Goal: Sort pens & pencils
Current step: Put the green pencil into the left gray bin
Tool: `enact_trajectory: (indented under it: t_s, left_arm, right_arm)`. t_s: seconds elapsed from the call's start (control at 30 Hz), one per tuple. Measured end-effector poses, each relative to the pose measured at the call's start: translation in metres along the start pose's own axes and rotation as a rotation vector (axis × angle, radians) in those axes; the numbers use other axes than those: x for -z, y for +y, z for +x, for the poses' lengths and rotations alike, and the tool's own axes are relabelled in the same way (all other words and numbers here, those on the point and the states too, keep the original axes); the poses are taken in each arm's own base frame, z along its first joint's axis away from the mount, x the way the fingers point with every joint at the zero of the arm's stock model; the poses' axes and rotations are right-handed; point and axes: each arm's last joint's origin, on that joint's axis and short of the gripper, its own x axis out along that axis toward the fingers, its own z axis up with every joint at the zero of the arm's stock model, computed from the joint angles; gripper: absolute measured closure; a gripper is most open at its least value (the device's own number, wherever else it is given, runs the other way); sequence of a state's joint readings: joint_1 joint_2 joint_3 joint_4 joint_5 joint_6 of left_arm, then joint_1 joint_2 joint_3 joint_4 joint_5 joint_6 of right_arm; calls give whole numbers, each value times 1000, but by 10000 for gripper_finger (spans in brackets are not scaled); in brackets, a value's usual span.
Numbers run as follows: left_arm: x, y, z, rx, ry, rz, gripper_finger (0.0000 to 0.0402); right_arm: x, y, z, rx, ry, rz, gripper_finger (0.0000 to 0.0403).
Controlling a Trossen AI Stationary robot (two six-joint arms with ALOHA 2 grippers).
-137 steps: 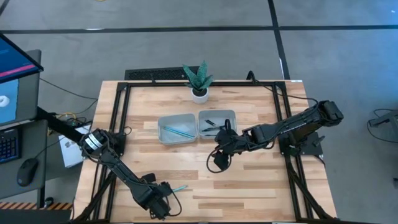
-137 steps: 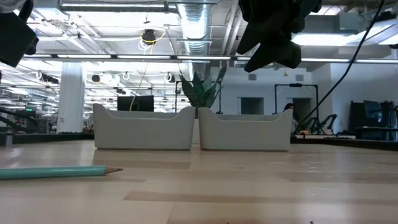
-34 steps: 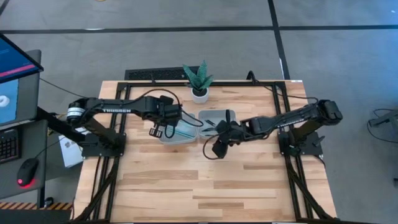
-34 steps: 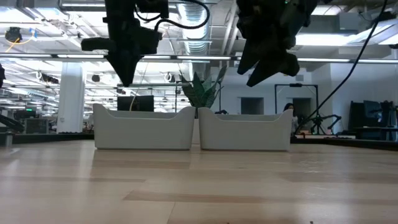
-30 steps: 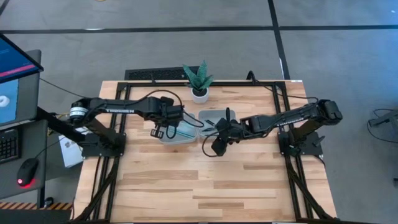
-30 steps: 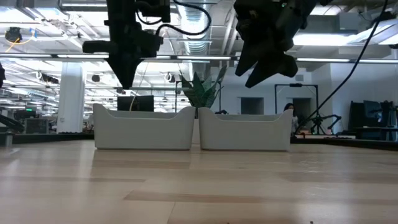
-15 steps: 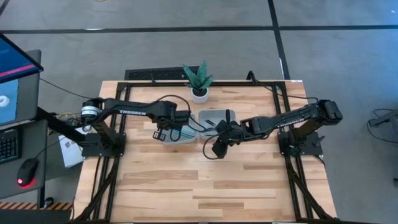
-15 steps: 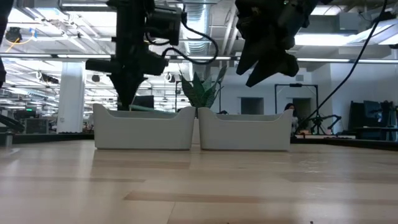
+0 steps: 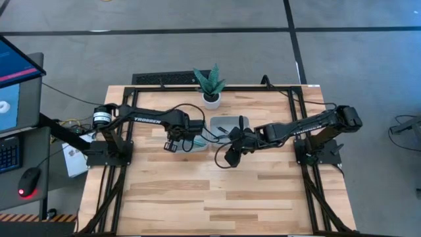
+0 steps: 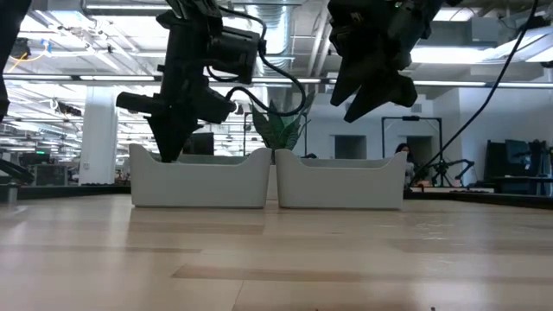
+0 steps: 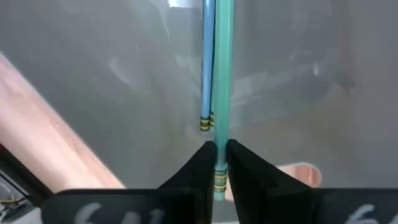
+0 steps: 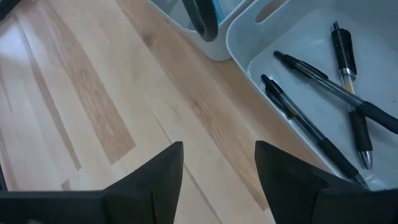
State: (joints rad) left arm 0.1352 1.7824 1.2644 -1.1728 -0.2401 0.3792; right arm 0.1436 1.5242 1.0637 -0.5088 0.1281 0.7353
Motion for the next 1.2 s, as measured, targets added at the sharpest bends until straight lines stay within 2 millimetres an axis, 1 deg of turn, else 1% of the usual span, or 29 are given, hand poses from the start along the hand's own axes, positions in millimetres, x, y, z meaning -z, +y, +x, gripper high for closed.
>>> enact_trajectory:
  t_s: [0.17,0.53,0.93,1.07,1.2]
  left_arm:
    - [0,0,0,-2,-4,-27,368]
    - [-1,0,0,14,-11,-26,367]
    - [-2,-4,0,149,-61,-22,367]
    - [-2,-6,-1,224,-83,6,367]
    - [-1,-2,0,239,-94,-26,367]
  right_arm:
    - [0,0,0,0,0,0,182]
    - [0,0,0,0,0,-1,182]
    - [0,0,0,0,0,-1,182]
    - [0,0,0,0,0,-1,182]
    - [0,0,0,0,0,-1,182]
